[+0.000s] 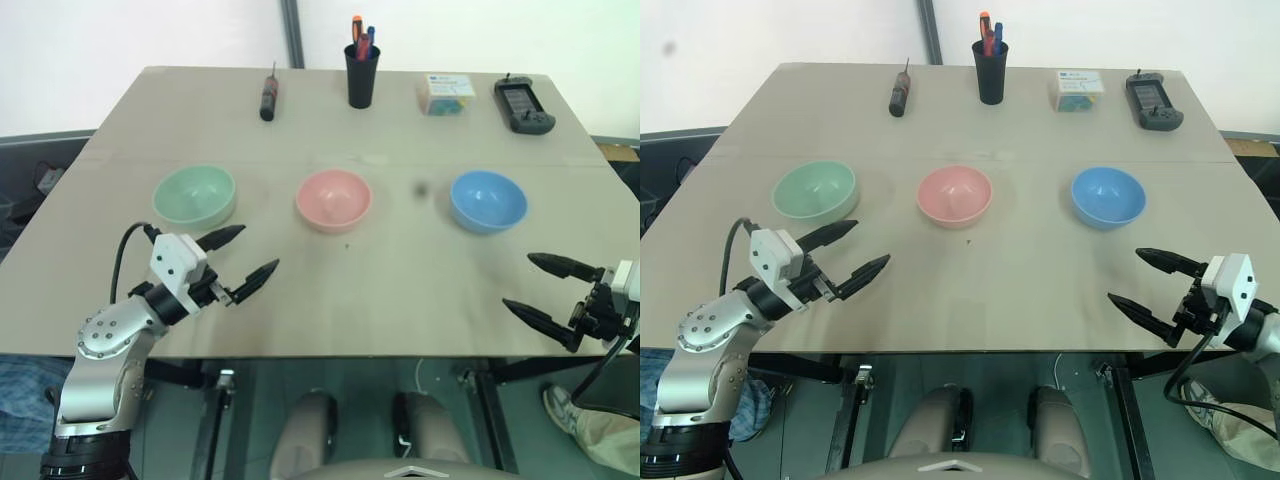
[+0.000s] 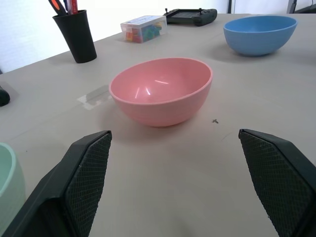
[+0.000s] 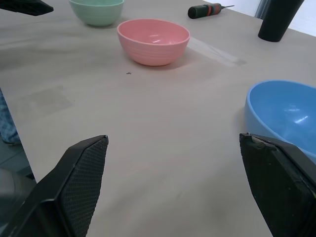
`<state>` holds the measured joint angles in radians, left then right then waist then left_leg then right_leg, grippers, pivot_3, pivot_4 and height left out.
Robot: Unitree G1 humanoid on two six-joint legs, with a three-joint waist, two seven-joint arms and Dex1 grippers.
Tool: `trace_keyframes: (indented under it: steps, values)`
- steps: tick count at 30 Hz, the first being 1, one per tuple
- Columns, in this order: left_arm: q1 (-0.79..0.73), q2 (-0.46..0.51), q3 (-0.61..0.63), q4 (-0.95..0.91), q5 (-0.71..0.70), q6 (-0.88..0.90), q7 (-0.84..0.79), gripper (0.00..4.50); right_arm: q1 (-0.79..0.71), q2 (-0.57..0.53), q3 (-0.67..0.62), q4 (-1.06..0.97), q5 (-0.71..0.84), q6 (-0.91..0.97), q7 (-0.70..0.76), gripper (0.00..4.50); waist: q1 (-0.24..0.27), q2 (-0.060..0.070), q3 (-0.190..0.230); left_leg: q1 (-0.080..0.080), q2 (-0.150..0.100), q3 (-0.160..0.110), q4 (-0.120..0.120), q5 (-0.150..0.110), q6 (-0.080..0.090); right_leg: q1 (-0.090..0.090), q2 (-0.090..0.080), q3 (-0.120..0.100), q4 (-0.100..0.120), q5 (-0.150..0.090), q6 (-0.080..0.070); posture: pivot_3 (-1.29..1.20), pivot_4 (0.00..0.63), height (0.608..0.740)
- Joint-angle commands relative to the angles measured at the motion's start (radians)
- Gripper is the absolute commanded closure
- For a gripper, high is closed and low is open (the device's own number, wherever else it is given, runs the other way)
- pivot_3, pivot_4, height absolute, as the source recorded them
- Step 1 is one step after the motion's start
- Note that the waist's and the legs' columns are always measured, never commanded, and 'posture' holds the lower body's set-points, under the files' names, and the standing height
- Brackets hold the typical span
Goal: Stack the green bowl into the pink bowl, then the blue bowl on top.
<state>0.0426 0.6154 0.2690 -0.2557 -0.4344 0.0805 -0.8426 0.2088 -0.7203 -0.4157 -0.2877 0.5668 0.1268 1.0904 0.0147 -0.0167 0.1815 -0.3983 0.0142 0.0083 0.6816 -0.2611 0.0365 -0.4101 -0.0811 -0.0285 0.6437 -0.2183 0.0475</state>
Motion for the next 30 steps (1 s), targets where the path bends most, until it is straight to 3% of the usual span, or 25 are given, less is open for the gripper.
trace_keyframes:
  steps: [1,13,23,30]
  values:
    - [0.001,-0.002,0.018,-0.018,-0.011,-0.019,0.004,0.14,-0.01,-0.003,-0.012,-0.017,0.014,-0.015,0.001,0.0,0.0,0.0,0.0,0.0,0.0,0.0,0.0,0.0,0.0,0.0,0.0,0.0,0.0,0.0,0.0,0.0,0.15,0.74]
    - [-0.006,-0.03,0.028,-0.008,-0.053,-0.009,-0.001,0.14,-0.057,-0.034,0.03,-0.036,-0.003,0.047,-0.033,0.0,-0.001,0.0,0.0,0.0,0.0,0.0,0.0,0.0,0.0,0.0,0.0,0.0,0.0,0.0,0.0,0.0,0.15,0.74]
    - [0.007,-0.009,0.062,-0.027,-0.174,0.065,-0.048,0.14,-0.358,-0.021,0.252,-0.033,-0.098,0.127,-0.136,0.0,-0.003,0.0,0.0,0.0,0.002,0.002,0.0,0.0,0.0,-0.001,0.002,0.001,0.0,0.0,0.0,0.0,0.15,0.74]
    - [0.033,-0.006,0.097,-0.057,-0.2,0.086,-0.039,0.14,-0.634,0.081,0.471,0.081,-0.23,0.106,-0.149,0.0,-0.003,0.0,0.0,0.0,0.002,0.002,0.0,0.0,0.0,-0.002,0.002,0.001,0.0,0.0,0.0,0.0,0.15,0.74]
